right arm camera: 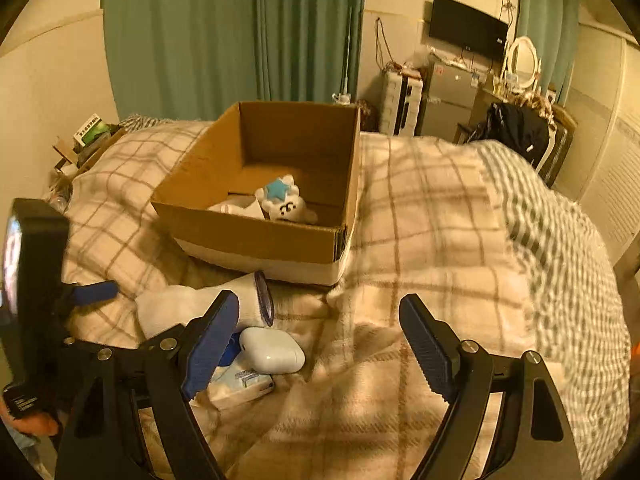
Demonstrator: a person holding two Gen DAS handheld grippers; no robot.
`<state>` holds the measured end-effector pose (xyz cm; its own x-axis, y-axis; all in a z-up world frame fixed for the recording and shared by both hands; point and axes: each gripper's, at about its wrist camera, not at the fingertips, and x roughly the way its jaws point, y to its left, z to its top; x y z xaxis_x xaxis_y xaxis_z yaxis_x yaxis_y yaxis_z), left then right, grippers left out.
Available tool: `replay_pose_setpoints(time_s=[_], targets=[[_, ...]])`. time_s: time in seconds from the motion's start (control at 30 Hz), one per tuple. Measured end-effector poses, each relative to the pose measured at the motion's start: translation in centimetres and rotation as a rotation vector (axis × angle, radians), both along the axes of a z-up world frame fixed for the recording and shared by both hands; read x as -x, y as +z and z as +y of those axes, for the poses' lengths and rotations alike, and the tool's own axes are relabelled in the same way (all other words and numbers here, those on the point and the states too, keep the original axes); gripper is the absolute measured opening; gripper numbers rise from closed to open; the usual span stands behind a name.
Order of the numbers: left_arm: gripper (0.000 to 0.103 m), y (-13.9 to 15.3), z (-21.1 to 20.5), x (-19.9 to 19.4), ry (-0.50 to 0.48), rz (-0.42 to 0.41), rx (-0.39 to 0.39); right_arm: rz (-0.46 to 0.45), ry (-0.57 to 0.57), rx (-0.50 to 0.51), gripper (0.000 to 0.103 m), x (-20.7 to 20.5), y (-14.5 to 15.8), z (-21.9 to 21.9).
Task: Organize objects
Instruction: 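Withdraw both tools from the box toward the remaining items, then grasp the white sock with the left tool while the right tool grasps the white earbud case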
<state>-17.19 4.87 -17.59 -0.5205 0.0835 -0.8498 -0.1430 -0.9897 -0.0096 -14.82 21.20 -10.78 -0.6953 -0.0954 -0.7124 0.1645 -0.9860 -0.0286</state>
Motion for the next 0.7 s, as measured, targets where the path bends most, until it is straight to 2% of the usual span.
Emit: replay_pose_setpoints(time_s=[0.03, 0.1, 0.13, 0.17, 0.2, 0.3, 0.4, 0.53, 0.7], targets=[[0.096, -0.4, 0.3, 0.2, -0.011, -0.005, -0.006, -0.01, 0.003, 0.0, 0.082, 0.2, -0.4, 0.0], [0.068, -1.2, 0.9, 0.6, -0.045, -0.009, -0.016, -0.028, 0.007, -0.003, 0.082, 0.4, -1.1, -0.2], [0.065, -1.4, 1.1, 0.6, -0.05, -0.003, -0.011, -0.039, 0.007, -0.005, 0.082, 0.6, -1.5, -0.2], [0.053, -1.4, 0.9, 0.4, -0.045, 0.013, -0.015, -0.047, 0.007, -0.005, 0.082, 0.7, -1.8, -0.2], [0.049, -1.2, 0.7, 0.2, -0.046, 0.018, -0.034, -0.055, 0.007, -0.006, 0.082, 0.8, -2.1, -0.3], [0.043, -0.2, -0.4, -0.8, -0.016, 0.044, -0.07, -0.066, 0.003, -0.013, 0.082, 0.9, -2.5, -0.4], [0.042, 1.4, -1.6, -2.4, 0.014, 0.083, -0.094, -0.06, 0.006, -0.032, 0.082, 0.7, -2.4, -0.7], [0.042, 3.3, -2.4, -4.4, 0.044, 0.145, -0.038, -0.07, 0.039, -0.059, 0.082, 0.9, -2.6, -1.9], [0.042, 3.8, -3.8, -4.3, 0.083, 0.15, -0.029, -0.187, 0.13, -0.067, 0.067, 2.7, -5.2, -4.4]])
